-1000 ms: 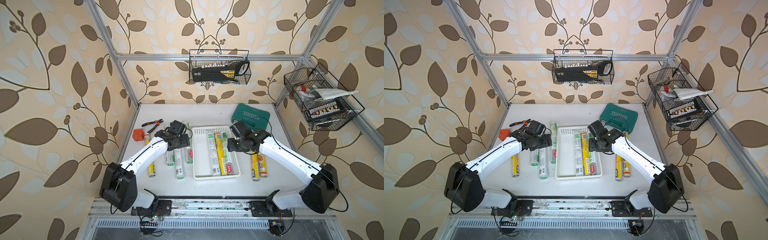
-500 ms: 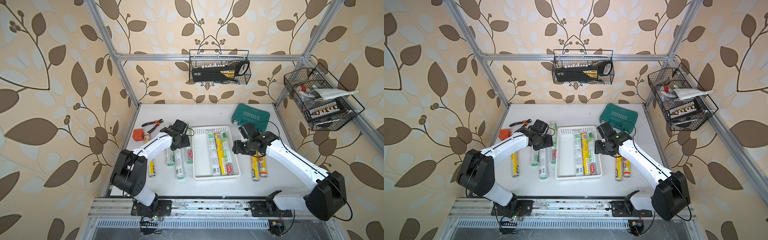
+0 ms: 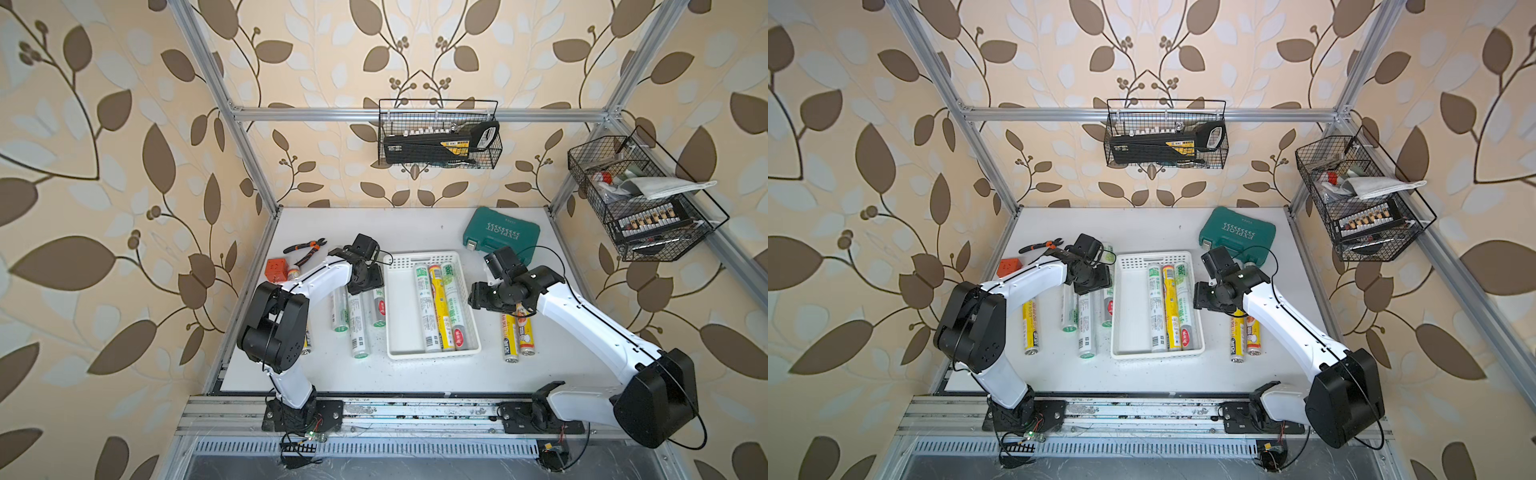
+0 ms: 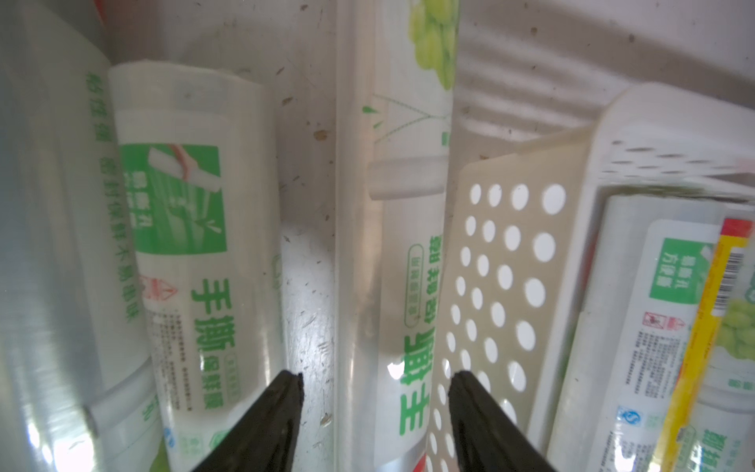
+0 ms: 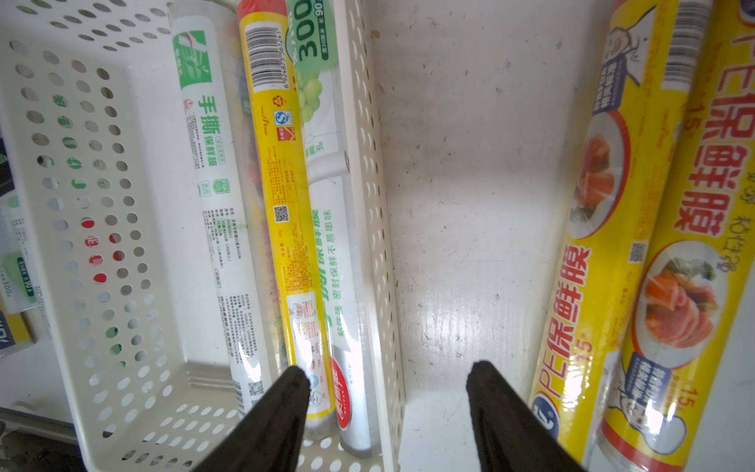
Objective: Put the plastic wrap into the basket
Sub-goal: Pick up the plastic wrap from the center of the board.
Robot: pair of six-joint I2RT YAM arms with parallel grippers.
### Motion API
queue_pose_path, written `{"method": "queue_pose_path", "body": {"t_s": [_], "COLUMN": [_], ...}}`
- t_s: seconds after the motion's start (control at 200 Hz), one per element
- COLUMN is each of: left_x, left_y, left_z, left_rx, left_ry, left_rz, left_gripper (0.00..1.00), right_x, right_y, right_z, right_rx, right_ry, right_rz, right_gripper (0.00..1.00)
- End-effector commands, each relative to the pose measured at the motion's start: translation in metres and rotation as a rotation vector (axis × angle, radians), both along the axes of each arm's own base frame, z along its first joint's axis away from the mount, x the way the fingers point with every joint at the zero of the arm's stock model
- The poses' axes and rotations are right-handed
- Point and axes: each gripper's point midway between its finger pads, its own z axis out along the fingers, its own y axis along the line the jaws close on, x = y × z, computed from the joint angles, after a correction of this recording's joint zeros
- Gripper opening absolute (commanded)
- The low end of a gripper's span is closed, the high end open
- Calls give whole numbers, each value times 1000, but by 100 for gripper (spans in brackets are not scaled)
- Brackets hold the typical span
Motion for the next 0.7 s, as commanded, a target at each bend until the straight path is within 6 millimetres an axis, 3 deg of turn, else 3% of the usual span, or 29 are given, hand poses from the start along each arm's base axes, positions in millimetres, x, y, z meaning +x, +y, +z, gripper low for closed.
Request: {"method": "queue_pose_path", "body": {"t_s": [0.0, 0.695], "left_x": [12, 39], "left_y": [-4, -18], "left_z": [7, -21], "left_rx": [-29, -16], "left_ry": [-19, 32], "left_rz": [-10, -42], "left_gripper": [62, 60], "right_x": [-4, -15], "right_y": [-1, 11], "right_z": [-5, -17], "right_rx": [18, 108], "right_ry": [12, 50], "right_rz": [10, 10], "right_gripper": [65, 65]}}
